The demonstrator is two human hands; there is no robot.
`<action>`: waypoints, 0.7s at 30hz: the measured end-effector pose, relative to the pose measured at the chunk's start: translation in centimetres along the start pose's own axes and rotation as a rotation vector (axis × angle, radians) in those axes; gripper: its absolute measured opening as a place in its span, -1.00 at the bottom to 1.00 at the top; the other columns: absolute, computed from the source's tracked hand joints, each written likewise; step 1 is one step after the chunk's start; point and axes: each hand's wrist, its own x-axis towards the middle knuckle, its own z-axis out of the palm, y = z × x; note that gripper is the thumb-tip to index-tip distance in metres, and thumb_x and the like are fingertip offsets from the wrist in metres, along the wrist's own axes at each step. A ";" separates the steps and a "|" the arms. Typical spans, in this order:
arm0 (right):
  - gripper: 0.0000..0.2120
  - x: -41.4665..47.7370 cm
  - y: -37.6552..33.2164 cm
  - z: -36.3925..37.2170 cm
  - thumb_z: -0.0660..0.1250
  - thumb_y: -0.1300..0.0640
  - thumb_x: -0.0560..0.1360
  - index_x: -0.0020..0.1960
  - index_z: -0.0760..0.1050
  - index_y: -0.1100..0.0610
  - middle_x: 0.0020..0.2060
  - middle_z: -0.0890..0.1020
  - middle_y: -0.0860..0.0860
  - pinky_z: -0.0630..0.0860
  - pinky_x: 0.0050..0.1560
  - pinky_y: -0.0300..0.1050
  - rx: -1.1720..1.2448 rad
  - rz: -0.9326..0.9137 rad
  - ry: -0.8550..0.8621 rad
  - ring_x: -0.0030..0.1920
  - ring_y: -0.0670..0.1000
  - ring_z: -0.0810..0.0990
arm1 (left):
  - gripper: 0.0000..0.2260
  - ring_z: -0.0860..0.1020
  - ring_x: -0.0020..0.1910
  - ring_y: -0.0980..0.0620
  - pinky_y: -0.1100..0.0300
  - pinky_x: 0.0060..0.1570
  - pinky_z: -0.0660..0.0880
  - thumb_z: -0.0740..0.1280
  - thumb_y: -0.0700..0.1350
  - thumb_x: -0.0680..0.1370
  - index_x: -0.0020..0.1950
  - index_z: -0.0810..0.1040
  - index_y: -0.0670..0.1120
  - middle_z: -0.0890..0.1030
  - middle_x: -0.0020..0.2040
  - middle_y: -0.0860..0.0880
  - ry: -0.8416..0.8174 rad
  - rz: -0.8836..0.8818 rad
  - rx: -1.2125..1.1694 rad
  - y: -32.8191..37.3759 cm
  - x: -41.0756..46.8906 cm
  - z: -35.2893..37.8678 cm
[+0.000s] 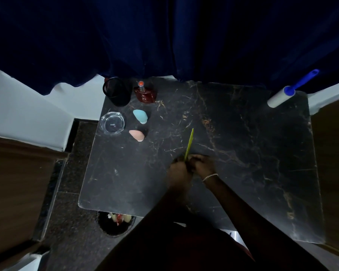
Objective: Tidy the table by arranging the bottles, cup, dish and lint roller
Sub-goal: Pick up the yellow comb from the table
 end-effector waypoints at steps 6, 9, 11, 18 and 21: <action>-0.71 1.1 -1.5 1.4 0.44 0.30 0.49 0.21 0.57 0.30 0.05 0.68 0.30 0.62 0.08 0.16 0.002 -0.023 -0.022 -0.05 0.12 0.63 | -0.81 0.58 0.00 -0.03 0.19 0.05 0.46 0.37 -0.28 0.58 0.01 0.64 0.01 0.66 0.00 -0.10 -0.072 -0.085 -0.368 -2.3 3.1 -3.9; -0.68 2.2 -3.9 2.5 0.46 0.34 0.47 0.21 0.56 0.29 0.08 0.67 0.31 0.63 0.08 0.22 0.022 -0.043 -0.059 -0.02 0.15 0.65 | -0.86 0.68 0.04 -0.21 0.03 0.10 0.60 0.47 -0.25 0.55 0.08 0.69 -0.25 0.73 0.02 -0.23 0.005 -0.089 -0.454 -2.4 5.2 -5.5; -0.66 3.1 -5.8 3.2 0.49 0.37 0.42 0.18 0.59 0.30 0.01 0.69 0.28 0.64 0.04 0.21 -0.020 -0.086 -0.023 -0.04 0.19 0.67 | -0.81 0.69 0.06 -0.23 -0.07 0.14 0.61 0.53 -0.19 0.51 0.07 0.69 -0.25 0.74 0.01 -0.22 0.044 -0.083 -0.490 -2.1 6.6 -6.5; -0.62 6.4 -11.2 6.4 0.48 0.40 0.40 0.20 0.57 0.29 -0.17 0.64 0.12 0.62 0.09 0.16 -0.150 -0.188 0.006 -0.05 0.16 0.66 | -0.76 0.65 0.12 -0.22 -0.02 0.14 0.54 0.39 -0.11 0.60 0.17 0.64 -0.23 0.69 0.12 -0.23 0.179 -0.042 -0.298 -0.4 10.6 -8.8; -0.59 7.0 -12.0 7.2 0.49 0.35 0.40 0.23 0.56 0.25 -0.02 0.70 0.24 0.61 0.12 0.11 -0.227 -0.212 0.031 0.02 0.21 0.69 | -0.75 0.61 0.19 -0.28 -0.13 0.18 0.54 0.35 -0.16 0.59 0.21 0.61 -0.26 0.65 0.18 -0.27 0.197 -0.080 -0.284 -0.1 11.3 -9.0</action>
